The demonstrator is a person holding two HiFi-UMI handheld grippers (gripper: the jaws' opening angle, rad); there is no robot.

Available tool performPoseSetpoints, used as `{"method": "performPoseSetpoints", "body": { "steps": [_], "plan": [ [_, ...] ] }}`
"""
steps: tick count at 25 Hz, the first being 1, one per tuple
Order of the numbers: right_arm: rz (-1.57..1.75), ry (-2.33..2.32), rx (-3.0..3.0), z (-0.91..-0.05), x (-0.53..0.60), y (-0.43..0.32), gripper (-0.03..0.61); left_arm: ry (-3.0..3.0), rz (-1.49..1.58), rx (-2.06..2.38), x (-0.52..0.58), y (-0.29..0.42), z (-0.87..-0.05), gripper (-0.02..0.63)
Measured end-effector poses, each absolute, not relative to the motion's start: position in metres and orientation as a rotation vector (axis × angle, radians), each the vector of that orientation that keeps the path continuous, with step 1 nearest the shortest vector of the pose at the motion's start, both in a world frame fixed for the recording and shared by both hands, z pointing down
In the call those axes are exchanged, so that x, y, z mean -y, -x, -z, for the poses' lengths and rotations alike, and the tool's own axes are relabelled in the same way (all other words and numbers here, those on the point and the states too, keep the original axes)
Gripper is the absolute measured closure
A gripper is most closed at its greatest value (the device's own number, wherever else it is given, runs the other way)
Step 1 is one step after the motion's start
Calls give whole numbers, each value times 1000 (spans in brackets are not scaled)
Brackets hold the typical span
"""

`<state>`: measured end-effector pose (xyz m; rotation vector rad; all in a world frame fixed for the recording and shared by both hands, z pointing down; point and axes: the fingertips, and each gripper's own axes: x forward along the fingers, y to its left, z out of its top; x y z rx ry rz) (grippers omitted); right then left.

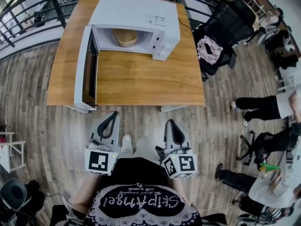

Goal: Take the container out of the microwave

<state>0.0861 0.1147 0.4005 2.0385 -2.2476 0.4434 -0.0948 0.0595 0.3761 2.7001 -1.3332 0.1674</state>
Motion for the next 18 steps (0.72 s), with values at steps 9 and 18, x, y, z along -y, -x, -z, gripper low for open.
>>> {"method": "performPoseSetpoints", "body": {
  "steps": [9, 18],
  "plan": [
    [-442, -2041, 2237, -405, -109, -88, 540, -2687, -173, 1340, -56, 94, -381, 586],
    [-465, -1992, 2259, -412, -76, -95, 540, -2655, -189, 1383, -28, 90, -383, 586]
  ]
}}
